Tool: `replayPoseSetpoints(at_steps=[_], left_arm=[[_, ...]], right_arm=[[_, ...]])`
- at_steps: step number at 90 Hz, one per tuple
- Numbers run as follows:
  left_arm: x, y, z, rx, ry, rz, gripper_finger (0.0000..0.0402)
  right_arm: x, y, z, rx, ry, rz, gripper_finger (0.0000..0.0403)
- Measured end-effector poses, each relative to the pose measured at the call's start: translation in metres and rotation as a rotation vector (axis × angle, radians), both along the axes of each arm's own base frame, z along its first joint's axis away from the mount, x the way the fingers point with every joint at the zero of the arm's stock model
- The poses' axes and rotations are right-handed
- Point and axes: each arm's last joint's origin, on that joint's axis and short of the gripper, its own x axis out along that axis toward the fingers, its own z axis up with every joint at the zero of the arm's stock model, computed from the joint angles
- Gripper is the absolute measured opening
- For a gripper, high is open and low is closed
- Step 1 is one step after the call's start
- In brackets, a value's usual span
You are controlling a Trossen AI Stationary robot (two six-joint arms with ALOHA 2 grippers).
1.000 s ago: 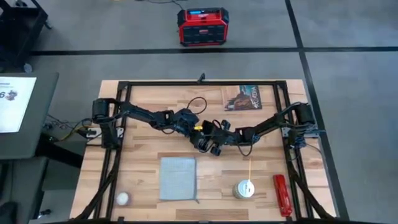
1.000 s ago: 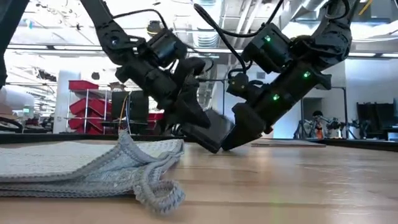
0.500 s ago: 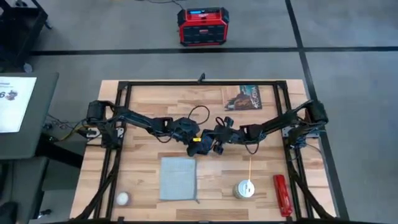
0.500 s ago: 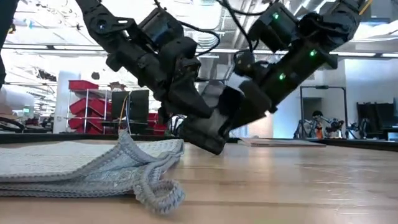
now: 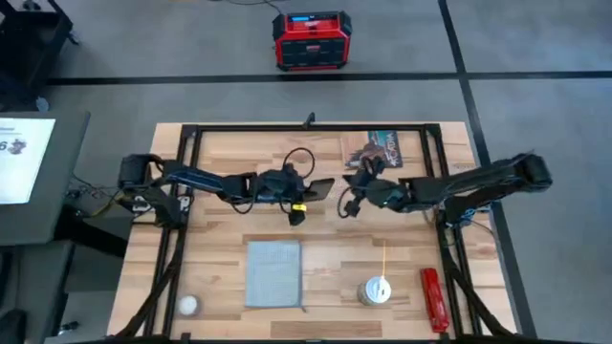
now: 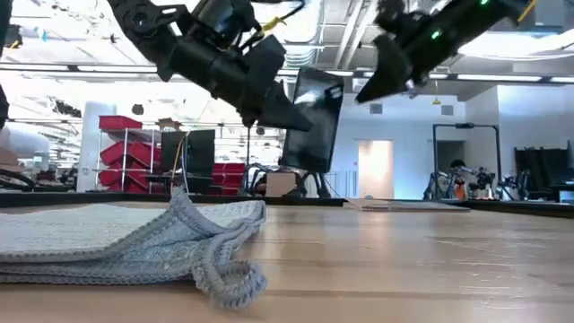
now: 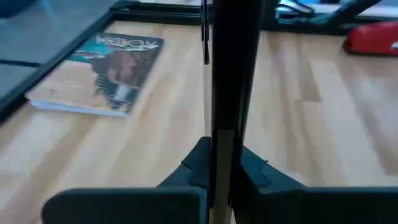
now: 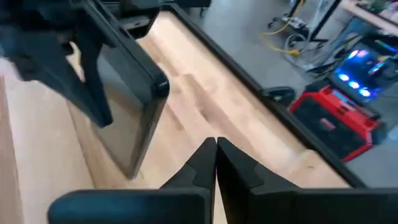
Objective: Apply microfiber cloth
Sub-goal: Spray the front of the black cellphone using the white spray bottle
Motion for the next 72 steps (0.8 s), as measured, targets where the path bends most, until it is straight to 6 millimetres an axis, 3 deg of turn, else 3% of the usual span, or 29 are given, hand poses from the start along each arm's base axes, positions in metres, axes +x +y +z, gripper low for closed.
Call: replayPoseSetpoints(at_steps=[11, 20, 32, 45, 59, 72], left_arm=[[0.0, 0.009, 0.005, 0.029, -0.039, -0.001, 0.0005], [0.0, 0.019, 0.007, 0.041, -0.062, -0.012, 0.0005], [0.0, 0.027, 0.009, 0.053, -0.084, -0.055, 0.0005], [-0.002, 0.041, 0.011, 0.063, -0.101, -0.087, 0.0005], [-0.003, 0.048, 0.015, 0.055, -0.144, -0.133, 0.0005], [-0.004, 0.051, 0.017, 0.064, -0.16, -0.168, 0.0005]], right_arm=[[0.0, -0.004, 0.012, -0.002, 0.025, 0.108, 0.0], [-0.003, 0.002, 0.024, -0.019, 0.112, 0.094, 0.0], [-0.021, 0.03, 0.05, -0.092, 0.196, 0.047, 0.0], [-0.059, 0.066, 0.073, -0.056, 0.108, 0.028, 0.0], [-0.099, 0.087, 0.063, 0.078, 0.074, -0.014, 0.0], [-0.116, 0.108, 0.039, 0.175, 0.154, -0.116, 0.0]])
